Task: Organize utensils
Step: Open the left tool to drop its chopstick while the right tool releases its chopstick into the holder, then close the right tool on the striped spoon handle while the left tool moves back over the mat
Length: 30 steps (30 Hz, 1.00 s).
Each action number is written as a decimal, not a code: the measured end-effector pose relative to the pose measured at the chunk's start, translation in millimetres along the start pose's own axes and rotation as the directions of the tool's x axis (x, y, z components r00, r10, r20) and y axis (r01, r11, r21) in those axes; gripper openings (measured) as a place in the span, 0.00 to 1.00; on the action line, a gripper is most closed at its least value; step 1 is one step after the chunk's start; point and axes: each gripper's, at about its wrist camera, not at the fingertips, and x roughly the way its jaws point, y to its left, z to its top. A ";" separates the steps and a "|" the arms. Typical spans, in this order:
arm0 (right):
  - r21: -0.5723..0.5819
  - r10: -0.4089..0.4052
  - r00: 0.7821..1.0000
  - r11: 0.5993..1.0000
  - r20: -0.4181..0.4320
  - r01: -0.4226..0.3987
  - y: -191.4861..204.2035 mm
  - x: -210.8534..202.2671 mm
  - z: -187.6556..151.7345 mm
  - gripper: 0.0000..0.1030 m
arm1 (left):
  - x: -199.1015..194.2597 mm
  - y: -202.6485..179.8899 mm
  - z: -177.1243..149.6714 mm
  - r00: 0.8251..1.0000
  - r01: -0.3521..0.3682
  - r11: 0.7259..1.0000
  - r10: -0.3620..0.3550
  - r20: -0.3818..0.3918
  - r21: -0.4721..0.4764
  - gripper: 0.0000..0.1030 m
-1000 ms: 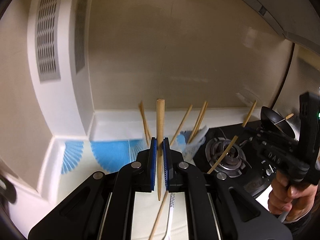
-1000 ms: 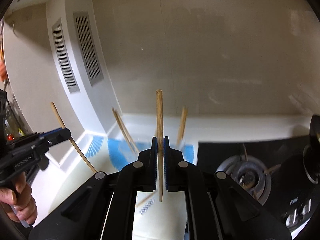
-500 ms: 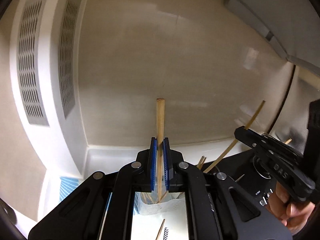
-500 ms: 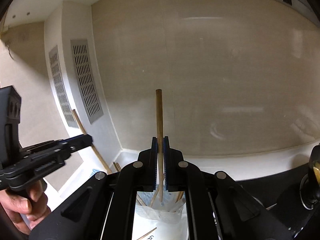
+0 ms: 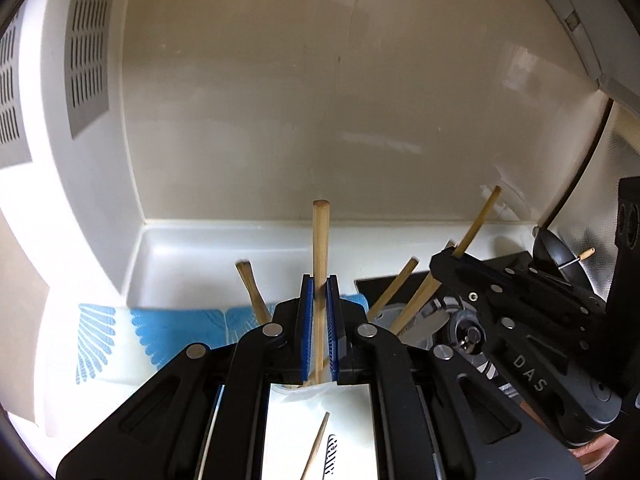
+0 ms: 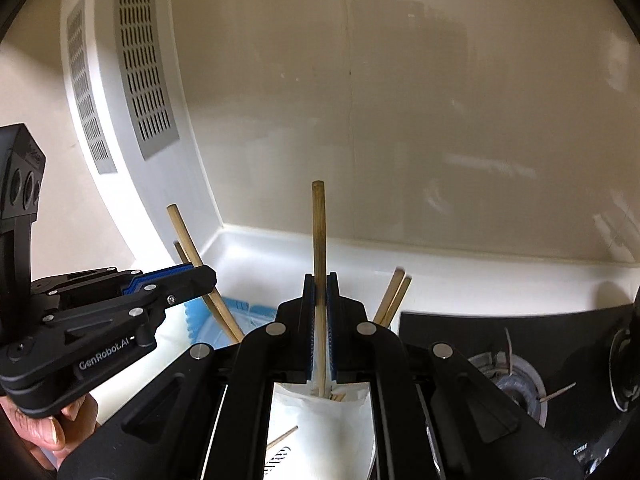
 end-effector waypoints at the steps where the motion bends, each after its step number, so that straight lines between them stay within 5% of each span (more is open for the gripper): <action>1: 0.002 0.009 1.000 1.000 -0.012 -0.009 0.1 2.0 -0.9 0.09 | 3.6 -0.7 -2.0 1.000 0.004 1.000 -0.004 -0.012 0.003 0.06; 5: -0.003 0.006 1.000 1.000 -0.025 -0.007 3.5 -1.1 -1.5 0.23 | 2.6 0.6 -0.2 1.000 -0.010 1.000 0.010 -0.021 0.014 0.13; 7: -0.002 -0.002 1.000 1.000 -0.014 0.002 4.1 -8.3 0.2 0.23 | -9.6 1.3 2.4 0.999 -0.036 0.999 0.036 0.020 0.023 0.40; 8: 0.002 -0.009 1.000 1.000 -0.004 0.009 3.6 -14.0 1.6 0.23 | -16.2 0.9 4.9 0.998 -0.046 0.999 0.045 0.043 0.028 0.42; 18: 0.000 -0.006 0.995 1.000 0.097 0.007 6.8 -86.6 -24.4 0.17 | -99.1 2.4 -16.9 0.982 -0.062 0.998 0.055 0.179 0.033 0.33; 20: 0.000 0.025 0.998 1.000 0.058 -0.025 12.1 -86.9 -46.5 0.02 | -105.9 7.8 -33.8 0.980 -0.068 0.998 0.063 0.187 0.018 0.29; 26: 0.005 0.053 0.993 0.999 -0.104 -0.053 29.7 -52.0 -116.2 0.02 | -79.2 40.7 -90.4 0.977 -0.169 0.985 0.171 0.127 -0.026 0.26; 30: 0.050 0.058 0.971 0.998 -0.231 -0.047 37.2 -14.6 -163.9 0.06 | -47.3 69.9 -126.9 0.967 -0.244 0.968 0.248 0.060 -0.065 0.24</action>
